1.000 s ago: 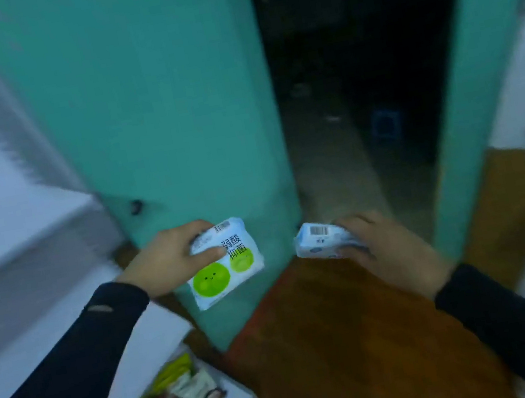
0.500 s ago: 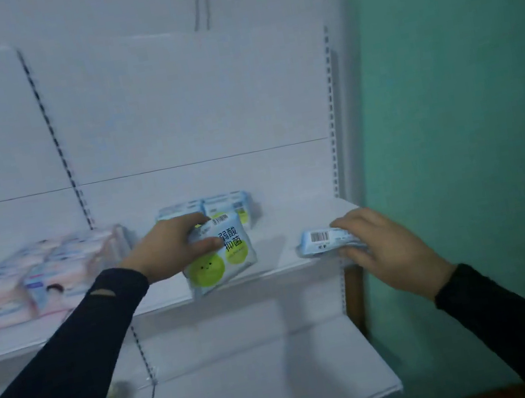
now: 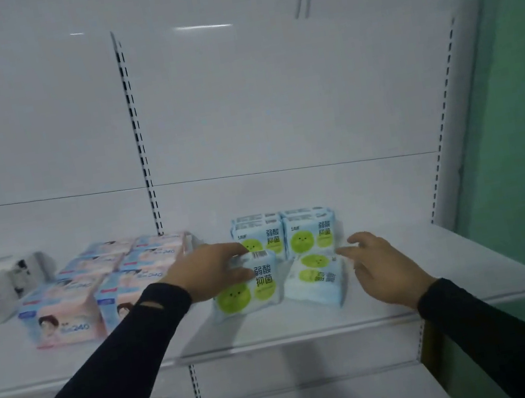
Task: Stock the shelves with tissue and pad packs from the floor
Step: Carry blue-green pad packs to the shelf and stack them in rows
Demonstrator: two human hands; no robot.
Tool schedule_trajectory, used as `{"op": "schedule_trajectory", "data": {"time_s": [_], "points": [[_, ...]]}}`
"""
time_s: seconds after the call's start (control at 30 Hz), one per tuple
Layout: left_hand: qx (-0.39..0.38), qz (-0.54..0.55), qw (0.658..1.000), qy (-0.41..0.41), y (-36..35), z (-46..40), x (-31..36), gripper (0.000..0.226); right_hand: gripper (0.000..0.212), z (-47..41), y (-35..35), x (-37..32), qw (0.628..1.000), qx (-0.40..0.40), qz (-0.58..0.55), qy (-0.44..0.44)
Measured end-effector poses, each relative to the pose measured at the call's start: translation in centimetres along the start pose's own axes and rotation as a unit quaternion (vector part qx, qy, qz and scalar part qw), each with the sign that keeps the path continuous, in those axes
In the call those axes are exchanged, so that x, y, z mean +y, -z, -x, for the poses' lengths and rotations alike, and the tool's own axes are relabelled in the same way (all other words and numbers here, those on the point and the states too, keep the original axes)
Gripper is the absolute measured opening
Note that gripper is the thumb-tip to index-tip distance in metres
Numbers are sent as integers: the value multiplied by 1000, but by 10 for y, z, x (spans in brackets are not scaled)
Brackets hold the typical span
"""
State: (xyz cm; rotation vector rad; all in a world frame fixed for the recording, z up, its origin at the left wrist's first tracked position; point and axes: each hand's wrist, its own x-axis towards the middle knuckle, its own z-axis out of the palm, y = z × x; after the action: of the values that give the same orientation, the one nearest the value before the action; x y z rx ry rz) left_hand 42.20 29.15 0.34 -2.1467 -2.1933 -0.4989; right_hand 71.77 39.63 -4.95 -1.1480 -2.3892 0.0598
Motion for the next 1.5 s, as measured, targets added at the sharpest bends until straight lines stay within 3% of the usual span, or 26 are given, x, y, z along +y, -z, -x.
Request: {"op": "schedule_trajectory", "data": {"time_s": [0.03,0.1,0.17,0.43,0.53,0.63,0.77,0.9,1.03,1.1,1.27,1.4,1.5], "points": [[-4,5,1000,2,0,-3,1,49,41,-6,1,-4,999,4,-19,-41],[-7,-1,1000,13,-2,-8,3,47,67,-17,-1,-21,994,-26,-50,-91],[-5,-25,999,32,-5,-12,4,50,79,-22,-13,-33,993,-87,-22,-71],[-29,20,997,68,-12,-23,0,65,57,-42,15,15,960,-256,-108,-17],[-9,24,997,79,-11,-24,6,61,59,-46,11,13,956,-211,-179,-95],[-3,5,997,80,-11,-24,10,61,66,-45,-9,1,967,-194,-110,-125],[-22,23,996,89,-16,-29,-2,69,42,-56,-11,0,974,-145,-155,-76],[-11,23,995,94,-23,-35,-10,72,46,-69,10,7,994,-61,-91,-7],[6,36,995,92,-18,-39,1,52,45,-79,14,16,996,-64,3,56],[27,12,996,84,-22,-47,3,50,47,-80,9,19,996,-65,-9,56],[37,80,996,9,-48,-66,6,60,52,-84,-13,17,994,-27,-55,93],[94,17,995,-17,-63,-74,1,62,51,-90,-29,16,993,31,-67,91],[118,-31,992,-28,-71,-80,-3,64,54,-94,-40,16,995,32,-53,80]]}}
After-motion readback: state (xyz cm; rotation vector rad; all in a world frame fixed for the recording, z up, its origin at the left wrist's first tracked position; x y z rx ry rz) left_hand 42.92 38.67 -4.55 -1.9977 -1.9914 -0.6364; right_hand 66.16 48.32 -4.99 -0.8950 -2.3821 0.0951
